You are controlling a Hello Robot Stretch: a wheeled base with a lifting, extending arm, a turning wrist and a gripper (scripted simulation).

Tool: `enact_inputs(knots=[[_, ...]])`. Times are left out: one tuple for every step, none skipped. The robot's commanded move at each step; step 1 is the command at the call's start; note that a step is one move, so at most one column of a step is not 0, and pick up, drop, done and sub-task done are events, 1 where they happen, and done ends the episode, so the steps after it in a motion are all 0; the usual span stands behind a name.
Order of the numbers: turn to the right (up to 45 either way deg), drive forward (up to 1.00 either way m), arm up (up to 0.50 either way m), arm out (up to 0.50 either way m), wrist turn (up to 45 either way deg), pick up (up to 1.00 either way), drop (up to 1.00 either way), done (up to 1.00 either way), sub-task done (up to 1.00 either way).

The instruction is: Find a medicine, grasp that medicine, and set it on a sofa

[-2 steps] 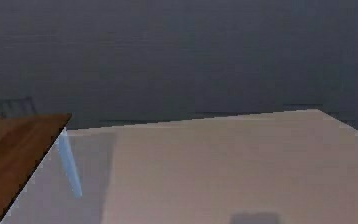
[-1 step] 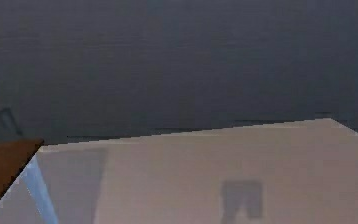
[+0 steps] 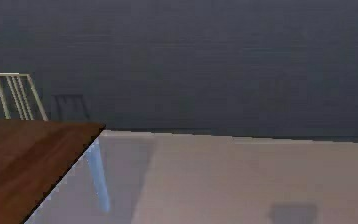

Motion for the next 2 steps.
enact_inputs(knots=[[0.0, 1.00, 0.00, 0.00, 0.0, 0.00, 0.00, 0.00, 0.00], [0.0, 0.35, 0.00, 0.00, 0.0, 0.00, 0.00, 0.00, 0.00]])
